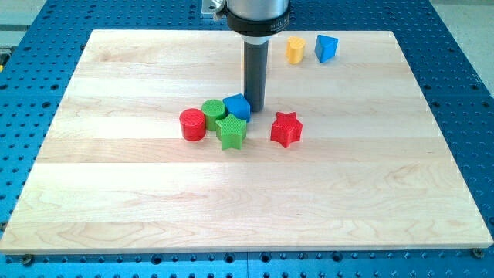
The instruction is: Move the green star below the green circle
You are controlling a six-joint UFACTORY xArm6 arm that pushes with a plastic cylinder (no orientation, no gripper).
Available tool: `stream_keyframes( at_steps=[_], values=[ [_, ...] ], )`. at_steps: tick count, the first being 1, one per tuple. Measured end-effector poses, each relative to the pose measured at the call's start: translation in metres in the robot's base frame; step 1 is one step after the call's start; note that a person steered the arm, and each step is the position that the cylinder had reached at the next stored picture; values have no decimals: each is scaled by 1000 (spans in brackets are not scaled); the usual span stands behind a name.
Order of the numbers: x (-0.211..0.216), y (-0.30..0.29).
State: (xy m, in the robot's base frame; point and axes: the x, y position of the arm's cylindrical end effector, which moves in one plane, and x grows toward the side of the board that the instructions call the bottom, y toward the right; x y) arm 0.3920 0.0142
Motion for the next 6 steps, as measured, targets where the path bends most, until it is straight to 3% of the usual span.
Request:
stream_keyframes(
  at_steps=[2, 6],
  values=[
    [81, 20],
    [87, -27]
  ],
)
